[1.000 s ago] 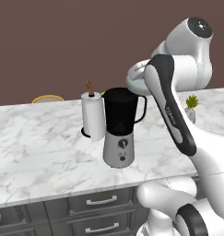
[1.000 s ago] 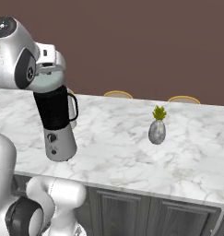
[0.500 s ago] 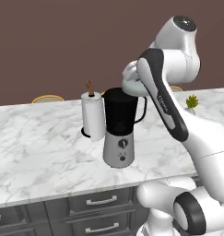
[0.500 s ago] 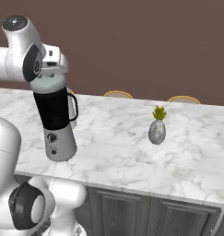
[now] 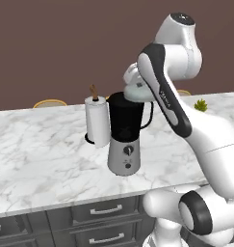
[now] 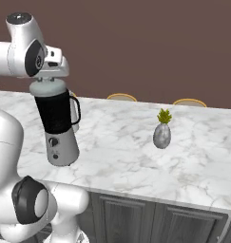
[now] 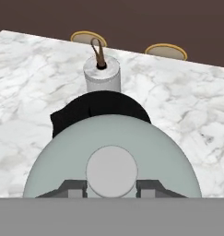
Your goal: Close the lid blender by securely placing the lid on top.
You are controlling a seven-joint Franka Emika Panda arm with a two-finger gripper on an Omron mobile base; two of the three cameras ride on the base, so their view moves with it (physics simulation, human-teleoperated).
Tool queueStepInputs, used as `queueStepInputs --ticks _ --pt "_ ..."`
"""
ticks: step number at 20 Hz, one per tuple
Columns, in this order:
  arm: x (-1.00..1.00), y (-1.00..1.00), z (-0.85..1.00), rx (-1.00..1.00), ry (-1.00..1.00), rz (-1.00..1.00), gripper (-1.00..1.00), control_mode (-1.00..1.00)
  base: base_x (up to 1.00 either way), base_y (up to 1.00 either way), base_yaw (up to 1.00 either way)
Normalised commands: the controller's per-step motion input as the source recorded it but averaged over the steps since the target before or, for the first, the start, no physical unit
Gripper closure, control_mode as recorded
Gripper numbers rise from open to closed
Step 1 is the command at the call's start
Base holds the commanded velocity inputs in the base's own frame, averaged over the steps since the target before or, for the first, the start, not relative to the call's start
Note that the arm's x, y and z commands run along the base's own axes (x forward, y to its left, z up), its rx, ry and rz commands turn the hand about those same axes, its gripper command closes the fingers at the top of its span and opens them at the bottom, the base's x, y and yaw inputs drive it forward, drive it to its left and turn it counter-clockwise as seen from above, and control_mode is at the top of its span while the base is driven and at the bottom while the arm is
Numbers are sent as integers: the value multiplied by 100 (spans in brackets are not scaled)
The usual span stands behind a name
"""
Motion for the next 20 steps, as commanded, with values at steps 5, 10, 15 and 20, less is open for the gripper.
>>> queueStepInputs --ticks 5,10,15,20 --pt "0 17 -12 -2 -9 0 100 -100 0 0 0" --pt "1 6 -15 -1 -12 0 100 -100 0 0 0" --pt "30 1 -1 0 -1 0 100 -100 0 0 0" --pt "32 11 0 0 0 0 100 -100 0 0 0"
